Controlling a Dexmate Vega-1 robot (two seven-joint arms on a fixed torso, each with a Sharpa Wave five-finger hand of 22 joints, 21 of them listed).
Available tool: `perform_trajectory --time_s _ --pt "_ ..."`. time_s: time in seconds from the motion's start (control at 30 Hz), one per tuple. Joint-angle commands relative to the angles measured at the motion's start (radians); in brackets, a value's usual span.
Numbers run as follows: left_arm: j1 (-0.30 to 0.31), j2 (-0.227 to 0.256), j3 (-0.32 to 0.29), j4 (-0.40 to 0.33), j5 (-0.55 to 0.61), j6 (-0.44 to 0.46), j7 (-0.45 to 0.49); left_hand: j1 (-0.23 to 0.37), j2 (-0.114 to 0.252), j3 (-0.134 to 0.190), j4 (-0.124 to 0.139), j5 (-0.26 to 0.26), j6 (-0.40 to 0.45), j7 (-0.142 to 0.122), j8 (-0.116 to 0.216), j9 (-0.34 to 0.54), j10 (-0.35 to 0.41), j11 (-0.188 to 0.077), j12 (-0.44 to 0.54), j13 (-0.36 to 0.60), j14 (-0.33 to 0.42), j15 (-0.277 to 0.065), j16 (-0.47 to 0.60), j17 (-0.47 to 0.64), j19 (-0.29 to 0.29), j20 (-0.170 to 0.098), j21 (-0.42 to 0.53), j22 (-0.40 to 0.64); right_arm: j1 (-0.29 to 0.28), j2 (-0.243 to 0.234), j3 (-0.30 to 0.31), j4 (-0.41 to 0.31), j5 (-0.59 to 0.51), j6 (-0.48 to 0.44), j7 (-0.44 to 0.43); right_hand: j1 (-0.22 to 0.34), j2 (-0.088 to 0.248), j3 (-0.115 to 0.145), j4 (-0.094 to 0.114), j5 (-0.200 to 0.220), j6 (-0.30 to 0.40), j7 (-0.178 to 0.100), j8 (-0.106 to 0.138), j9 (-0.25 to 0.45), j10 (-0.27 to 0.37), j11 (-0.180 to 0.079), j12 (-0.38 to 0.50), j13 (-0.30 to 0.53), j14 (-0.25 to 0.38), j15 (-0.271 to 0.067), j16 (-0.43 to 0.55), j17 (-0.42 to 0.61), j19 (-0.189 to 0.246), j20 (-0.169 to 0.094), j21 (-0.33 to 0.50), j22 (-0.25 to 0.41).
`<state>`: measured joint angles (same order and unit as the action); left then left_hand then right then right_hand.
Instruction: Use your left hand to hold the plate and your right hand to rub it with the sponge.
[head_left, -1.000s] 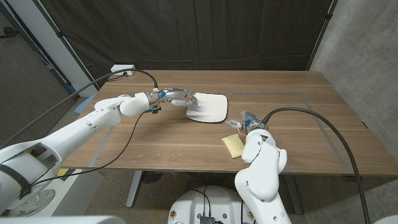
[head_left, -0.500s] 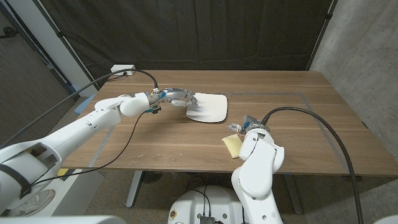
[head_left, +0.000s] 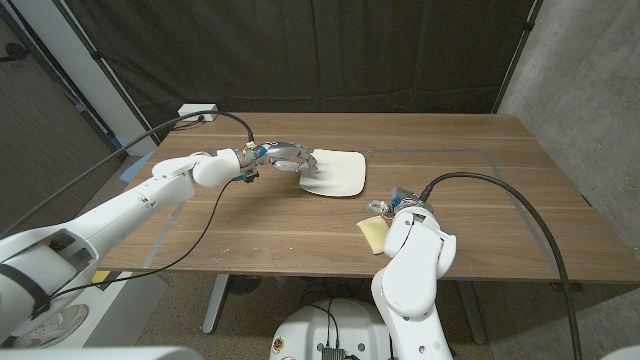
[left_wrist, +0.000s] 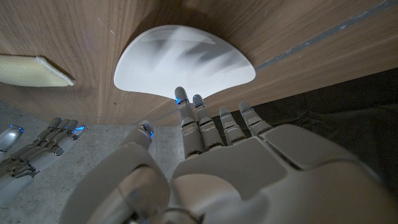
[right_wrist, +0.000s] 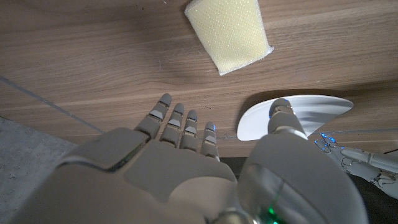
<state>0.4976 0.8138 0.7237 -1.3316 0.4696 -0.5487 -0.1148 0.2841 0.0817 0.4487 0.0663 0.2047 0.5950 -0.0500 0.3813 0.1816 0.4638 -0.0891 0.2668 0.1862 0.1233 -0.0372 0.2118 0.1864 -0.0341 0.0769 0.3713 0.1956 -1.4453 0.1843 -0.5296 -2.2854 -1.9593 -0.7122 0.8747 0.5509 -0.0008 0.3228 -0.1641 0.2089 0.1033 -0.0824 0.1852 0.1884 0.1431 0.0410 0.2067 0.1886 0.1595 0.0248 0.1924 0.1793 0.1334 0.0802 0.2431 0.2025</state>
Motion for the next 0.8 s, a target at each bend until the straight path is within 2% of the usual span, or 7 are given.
perform_trajectory --time_s 0.03,0.17,0.4,0.47,0.53,0.67,0.8 --pt "0.109 0.067 -0.078 -0.123 0.129 0.123 0.125 -0.006 0.000 0.011 0.017 0.011 0.067 -0.006 -0.049 -0.003 0.082 -0.008 -0.036 0.001 0.136 -0.067 0.005 -0.003 0.042 0.004 -0.006 0.001 -0.020 0.253 0.091 0.042 -0.216 0.237 0.191 0.013 -0.022 -0.025 0.031 0.040 0.049 -0.136 0.015 0.003 -0.037 -0.016 -0.001 0.006 -0.033 0.026 -0.006 0.029 -0.069 0.016 -0.011 0.018" --pt "0.156 0.075 -0.115 -0.108 0.069 0.076 0.229 -0.015 -0.008 0.006 0.024 0.010 0.005 -0.016 -0.087 -0.001 0.049 -0.011 -0.056 0.002 0.125 -0.064 -0.007 -0.001 0.037 0.003 -0.011 0.002 0.004 0.255 0.106 0.043 -0.196 0.243 0.197 -0.006 -0.012 -0.036 0.048 0.043 -0.020 -0.131 -0.007 0.003 -0.098 -0.015 -0.016 0.006 -0.089 0.039 -0.011 0.032 -0.089 0.019 -0.014 0.019" --pt "0.246 0.064 -0.170 -0.037 -0.078 -0.073 0.435 -0.019 -0.005 0.009 0.030 0.010 -0.109 -0.051 -0.148 0.001 -0.004 -0.016 -0.075 0.004 0.111 -0.060 -0.018 0.001 0.036 0.003 -0.017 0.002 0.047 0.265 0.122 0.058 -0.148 0.213 0.161 -0.051 0.023 -0.047 0.082 0.035 -0.094 -0.069 -0.011 0.003 -0.138 -0.011 -0.015 0.005 -0.123 0.047 -0.006 0.038 -0.118 0.021 -0.019 0.022" --pt "0.245 0.051 -0.170 0.024 -0.115 -0.159 0.483 -0.017 -0.001 0.012 0.030 0.010 -0.146 -0.067 -0.166 0.002 -0.021 -0.020 -0.078 0.005 0.106 -0.060 -0.020 0.001 0.037 0.004 -0.018 0.003 0.069 0.266 0.115 0.079 -0.167 0.208 0.152 -0.055 0.027 -0.048 0.086 0.034 -0.095 -0.066 -0.009 0.003 -0.140 -0.011 -0.015 0.005 -0.124 0.048 -0.005 0.039 -0.122 0.023 -0.020 0.022" --pt "0.237 0.045 -0.166 0.050 -0.125 -0.190 0.500 -0.015 0.000 0.014 0.029 0.009 -0.167 -0.075 -0.174 0.002 -0.031 -0.020 -0.080 0.005 0.101 -0.058 -0.022 0.001 0.037 0.005 -0.019 0.003 0.078 0.268 0.110 0.090 -0.187 0.205 0.156 -0.066 0.032 -0.052 0.093 0.029 -0.086 -0.089 -0.002 0.003 -0.139 -0.012 -0.011 0.005 -0.127 0.051 -0.003 0.039 -0.123 0.024 -0.019 0.022" --pt "0.177 -0.017 -0.134 0.223 -0.259 -0.347 0.480 -0.011 0.001 0.017 0.028 0.008 -0.196 -0.077 -0.185 0.003 -0.054 -0.016 -0.084 0.005 0.088 -0.053 -0.025 0.001 0.036 0.010 -0.021 0.003 0.115 0.269 0.095 0.132 -0.214 0.176 0.172 -0.067 0.033 -0.052 0.092 0.027 -0.084 -0.081 0.001 0.003 -0.138 -0.015 -0.009 0.005 -0.126 0.050 -0.002 0.038 -0.123 0.024 -0.018 0.022" --pt "0.126 -0.030 -0.112 0.289 -0.195 -0.389 0.495 -0.008 0.003 0.020 0.026 0.007 -0.201 -0.078 -0.185 0.004 -0.073 -0.015 -0.086 0.006 0.076 -0.043 -0.029 0.001 0.033 0.015 -0.023 0.003 0.143 0.269 0.080 0.168 -0.235 0.153 0.187 -0.062 0.035 -0.050 0.089 0.025 -0.079 -0.084 0.004 0.003 -0.135 -0.016 -0.006 0.005 -0.125 0.050 -0.001 0.036 -0.122 0.025 -0.016 0.022"
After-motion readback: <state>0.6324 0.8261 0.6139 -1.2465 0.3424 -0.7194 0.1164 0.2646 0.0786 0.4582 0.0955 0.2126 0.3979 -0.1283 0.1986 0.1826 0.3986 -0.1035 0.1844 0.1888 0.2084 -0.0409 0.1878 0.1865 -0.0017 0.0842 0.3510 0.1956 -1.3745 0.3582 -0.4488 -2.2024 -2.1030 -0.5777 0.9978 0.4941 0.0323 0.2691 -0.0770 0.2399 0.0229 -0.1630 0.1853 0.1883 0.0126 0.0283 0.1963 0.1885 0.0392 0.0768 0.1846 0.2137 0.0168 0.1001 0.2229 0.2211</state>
